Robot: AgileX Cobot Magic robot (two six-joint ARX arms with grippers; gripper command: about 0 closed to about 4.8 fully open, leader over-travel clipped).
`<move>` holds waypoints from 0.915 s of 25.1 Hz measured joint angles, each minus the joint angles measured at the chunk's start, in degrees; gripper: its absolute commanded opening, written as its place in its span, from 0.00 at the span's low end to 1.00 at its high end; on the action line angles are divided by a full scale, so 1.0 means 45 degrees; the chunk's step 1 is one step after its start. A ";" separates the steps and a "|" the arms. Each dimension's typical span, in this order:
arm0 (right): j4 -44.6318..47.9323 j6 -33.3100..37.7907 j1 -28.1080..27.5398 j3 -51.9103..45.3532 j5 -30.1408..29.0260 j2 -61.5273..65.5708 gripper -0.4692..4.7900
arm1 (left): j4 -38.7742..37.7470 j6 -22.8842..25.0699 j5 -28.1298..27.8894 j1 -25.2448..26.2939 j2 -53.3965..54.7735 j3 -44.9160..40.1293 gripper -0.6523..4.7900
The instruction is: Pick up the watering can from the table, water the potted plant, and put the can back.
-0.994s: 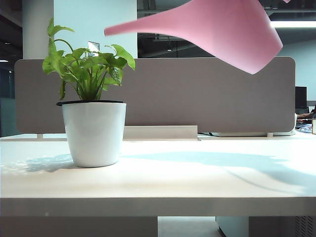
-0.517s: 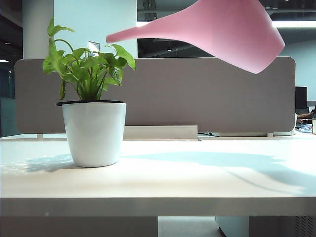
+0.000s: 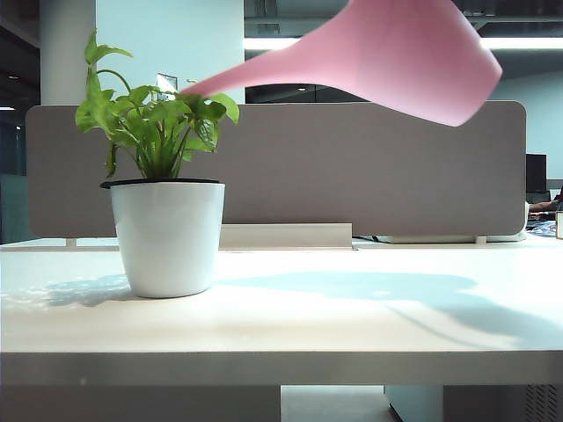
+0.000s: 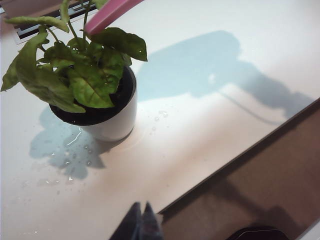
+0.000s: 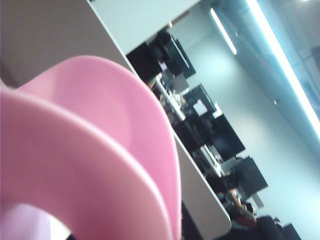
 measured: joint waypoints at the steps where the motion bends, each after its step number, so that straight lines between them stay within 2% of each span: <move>1: 0.0097 0.0000 0.0039 0.0000 0.0015 0.0000 0.09 | 0.0000 0.0000 0.0000 0.0000 -0.0005 0.0000 0.13; 23: 0.0777 -0.2035 0.0306 0.0117 0.0495 0.0000 0.09 | 0.0000 0.0000 0.0000 0.0000 -0.0005 0.0000 0.13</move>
